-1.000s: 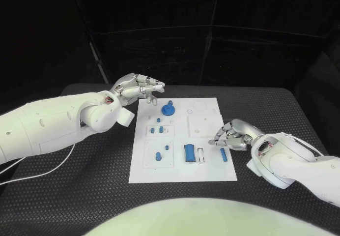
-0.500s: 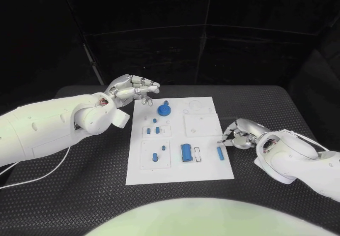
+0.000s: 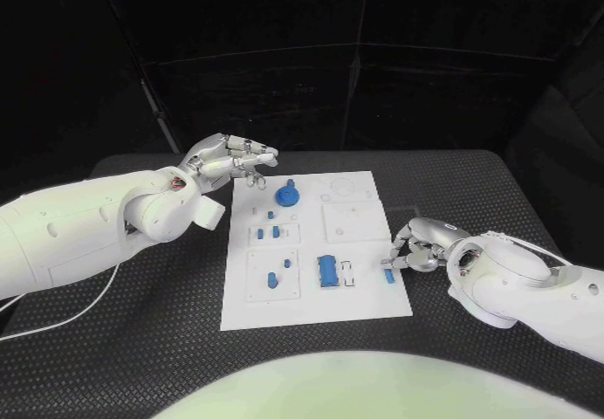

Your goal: Assemble the parts on the task board

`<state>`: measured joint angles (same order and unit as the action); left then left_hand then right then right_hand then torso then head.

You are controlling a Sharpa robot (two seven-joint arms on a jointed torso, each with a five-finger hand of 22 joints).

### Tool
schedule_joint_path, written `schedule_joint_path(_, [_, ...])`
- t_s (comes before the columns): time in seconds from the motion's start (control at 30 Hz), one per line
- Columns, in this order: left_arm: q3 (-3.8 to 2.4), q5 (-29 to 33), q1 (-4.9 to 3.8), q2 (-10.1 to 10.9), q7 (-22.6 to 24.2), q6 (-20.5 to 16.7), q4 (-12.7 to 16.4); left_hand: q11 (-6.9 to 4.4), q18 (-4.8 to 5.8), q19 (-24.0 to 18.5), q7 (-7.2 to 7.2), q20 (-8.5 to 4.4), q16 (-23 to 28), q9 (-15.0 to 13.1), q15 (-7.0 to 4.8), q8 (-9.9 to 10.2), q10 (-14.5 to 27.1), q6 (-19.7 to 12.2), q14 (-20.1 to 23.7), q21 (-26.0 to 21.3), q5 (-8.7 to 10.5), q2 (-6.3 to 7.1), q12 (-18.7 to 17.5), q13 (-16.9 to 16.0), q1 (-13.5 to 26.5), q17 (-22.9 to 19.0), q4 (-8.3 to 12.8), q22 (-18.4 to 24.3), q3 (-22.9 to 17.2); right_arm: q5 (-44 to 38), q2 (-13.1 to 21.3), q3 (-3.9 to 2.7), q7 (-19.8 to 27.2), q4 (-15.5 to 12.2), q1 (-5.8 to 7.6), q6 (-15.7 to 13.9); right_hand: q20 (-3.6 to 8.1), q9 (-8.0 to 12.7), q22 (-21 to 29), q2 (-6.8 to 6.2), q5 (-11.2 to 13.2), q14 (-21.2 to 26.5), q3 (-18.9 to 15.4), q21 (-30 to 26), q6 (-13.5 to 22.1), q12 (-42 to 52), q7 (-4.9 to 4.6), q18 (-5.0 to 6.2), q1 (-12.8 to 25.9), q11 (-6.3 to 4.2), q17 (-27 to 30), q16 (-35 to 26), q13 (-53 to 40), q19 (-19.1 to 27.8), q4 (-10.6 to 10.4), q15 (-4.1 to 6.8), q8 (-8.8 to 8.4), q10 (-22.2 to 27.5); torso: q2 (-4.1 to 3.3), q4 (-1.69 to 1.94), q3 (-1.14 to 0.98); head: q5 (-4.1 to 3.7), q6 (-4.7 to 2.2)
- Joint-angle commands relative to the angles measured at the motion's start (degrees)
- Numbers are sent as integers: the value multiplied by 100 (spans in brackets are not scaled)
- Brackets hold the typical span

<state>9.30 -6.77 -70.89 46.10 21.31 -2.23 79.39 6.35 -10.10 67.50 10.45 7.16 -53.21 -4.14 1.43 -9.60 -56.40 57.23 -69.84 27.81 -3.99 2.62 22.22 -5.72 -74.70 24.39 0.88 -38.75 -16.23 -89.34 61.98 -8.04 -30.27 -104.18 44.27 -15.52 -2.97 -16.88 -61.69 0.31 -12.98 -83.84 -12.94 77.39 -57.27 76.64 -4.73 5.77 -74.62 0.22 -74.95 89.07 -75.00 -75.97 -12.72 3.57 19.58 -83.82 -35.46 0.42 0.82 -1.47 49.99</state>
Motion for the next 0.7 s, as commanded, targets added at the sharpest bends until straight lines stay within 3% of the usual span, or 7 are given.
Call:
schedule_joint_path(0.03, [-4,2,-6,-1,20,63,4,-5,-36,29,-29,14,24,-8,6,-35,31,-23,32,-19,29,-65,24,-9,1,-5,4,8,38,-129,-16,1,-64,-32,-43,210,-20,-3,-1,-6,26,-560,-35,4,-58,-2,-10,-38,65,16,-1249,-22,-375,26,-9,-31,-25,-46,0,-1,6,-2,1])
schedule_joint_path(0.3, [-3,2,-6,3,20,62,6,-5,-36,29,-29,14,24,-8,6,-35,31,-23,32,-19,29,-65,24,-9,1,-5,4,8,38,-215,-70,2,-71,-39,-203,253,-7,-15,-12,27,22,-564,-4,8,-100,13,4,-39,-146,1,-1269,-13,-393,21,79,-16,-42,-54,0,4,1,-10,1])
schedule_joint_path(0.7, [-2,2,-6,8,19,65,13,-5,-36,29,-29,14,24,-8,6,-35,31,-23,32,-19,29,-65,24,-9,1,-5,4,8,38,-539,-182,2,-101,84,-251,443,5,-21,-5,112,26,-563,99,-4,-148,11,10,-38,-696,-11,-1263,-17,-407,32,416,-5,-118,-49,-3,6,3,-8,1])
